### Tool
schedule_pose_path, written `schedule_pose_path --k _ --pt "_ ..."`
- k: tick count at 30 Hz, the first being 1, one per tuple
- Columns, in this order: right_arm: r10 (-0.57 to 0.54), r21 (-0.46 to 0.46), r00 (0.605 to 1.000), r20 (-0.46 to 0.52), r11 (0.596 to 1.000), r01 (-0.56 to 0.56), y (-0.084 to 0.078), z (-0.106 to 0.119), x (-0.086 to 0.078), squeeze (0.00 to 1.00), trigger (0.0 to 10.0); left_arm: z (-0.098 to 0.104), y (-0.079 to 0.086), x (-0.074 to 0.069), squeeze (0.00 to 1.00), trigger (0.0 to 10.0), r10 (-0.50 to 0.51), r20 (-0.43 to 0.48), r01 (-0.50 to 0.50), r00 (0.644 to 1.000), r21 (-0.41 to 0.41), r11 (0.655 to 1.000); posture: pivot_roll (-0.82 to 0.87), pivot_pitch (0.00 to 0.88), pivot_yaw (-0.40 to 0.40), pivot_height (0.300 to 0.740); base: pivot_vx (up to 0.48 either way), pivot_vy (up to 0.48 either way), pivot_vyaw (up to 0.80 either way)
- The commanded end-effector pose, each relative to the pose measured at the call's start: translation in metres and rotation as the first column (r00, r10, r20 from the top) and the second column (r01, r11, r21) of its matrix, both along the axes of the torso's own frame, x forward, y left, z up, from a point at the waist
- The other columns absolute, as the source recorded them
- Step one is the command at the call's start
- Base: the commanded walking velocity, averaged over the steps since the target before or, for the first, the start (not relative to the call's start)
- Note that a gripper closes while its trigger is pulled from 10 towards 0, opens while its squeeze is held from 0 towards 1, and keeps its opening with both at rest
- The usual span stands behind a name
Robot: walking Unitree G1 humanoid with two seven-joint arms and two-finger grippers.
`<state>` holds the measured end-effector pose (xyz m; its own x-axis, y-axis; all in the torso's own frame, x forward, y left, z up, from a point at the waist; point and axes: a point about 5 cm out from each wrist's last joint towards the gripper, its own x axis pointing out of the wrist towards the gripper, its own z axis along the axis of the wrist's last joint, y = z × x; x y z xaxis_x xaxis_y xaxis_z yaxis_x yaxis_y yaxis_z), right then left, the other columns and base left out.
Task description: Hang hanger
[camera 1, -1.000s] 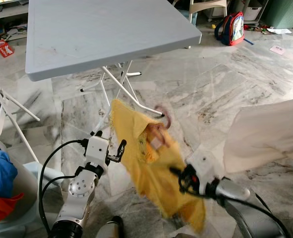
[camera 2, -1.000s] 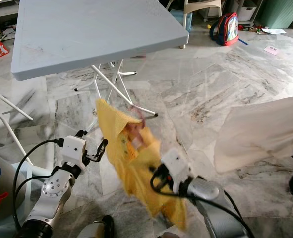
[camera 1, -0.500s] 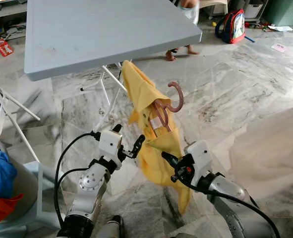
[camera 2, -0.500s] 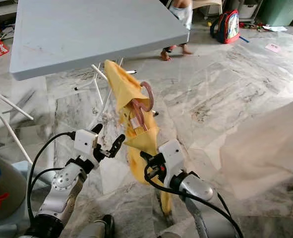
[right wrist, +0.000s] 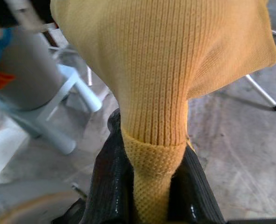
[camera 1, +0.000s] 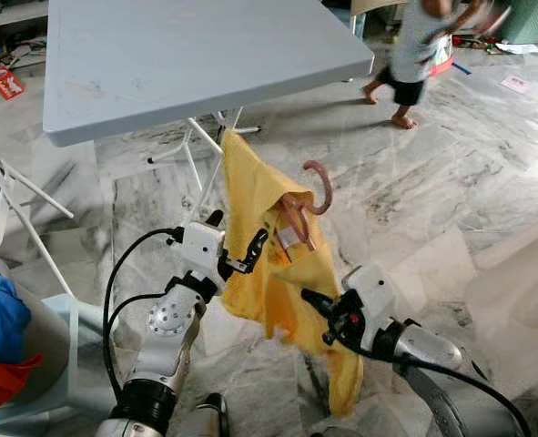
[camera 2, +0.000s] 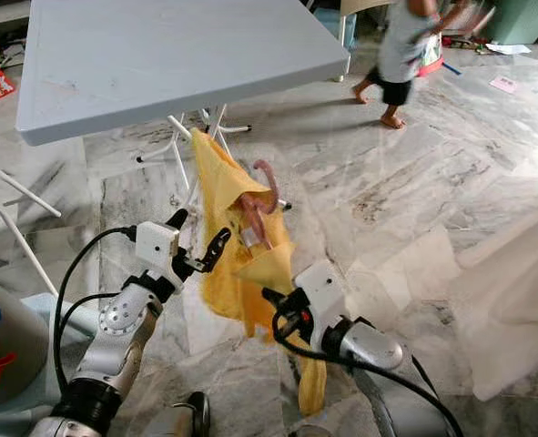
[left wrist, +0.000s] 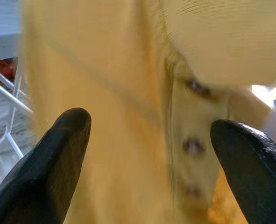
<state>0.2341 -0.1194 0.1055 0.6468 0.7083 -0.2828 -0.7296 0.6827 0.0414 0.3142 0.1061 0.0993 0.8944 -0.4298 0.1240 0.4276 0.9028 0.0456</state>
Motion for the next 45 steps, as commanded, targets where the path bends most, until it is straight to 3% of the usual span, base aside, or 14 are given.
schedule_pose_path --k 1,13,14,15,45 --pt "0.044 0.033 0.998 0.033 0.998 -0.045 0.005 0.010 -0.004 0.00 10.0 -0.001 0.001 0.001 0.00 10.0 0.010 0.000 -0.010 1.000 0.011 1.000 -0.13 0.217 0.017 0.740 0.000 0.000 0.00" --pt "0.040 -0.001 0.999 0.020 0.999 -0.040 0.000 0.008 -0.004 0.00 10.0 0.003 -0.007 0.006 0.00 10.0 -0.031 0.022 0.031 0.999 0.006 1.000 -0.15 0.210 0.020 0.740 0.000 0.000 0.00" --pt "0.042 0.000 0.999 0.019 0.999 -0.042 0.000 0.008 -0.004 0.00 10.0 0.003 -0.008 0.006 0.00 9.2 -0.035 0.022 0.035 0.999 0.005 0.999 -0.15 0.209 0.020 0.740 0.000 0.000 0.00" --pt "0.054 0.005 0.998 0.020 0.999 -0.054 0.001 0.010 -0.005 0.00 10.0 0.001 -0.006 0.006 0.00 0.0 -0.028 0.017 0.028 0.999 -0.005 1.000 -0.15 0.208 0.020 0.740 0.000 0.000 0.00" --pt "0.035 -0.059 0.999 0.006 0.998 -0.034 -0.009 0.004 -0.006 0.00 10.0 0.004 0.015 0.019 0.00 0.0 0.082 0.024 -0.082 0.996 0.004 0.997 -0.16 0.201 0.017 0.740 0.000 0.000 0.00"
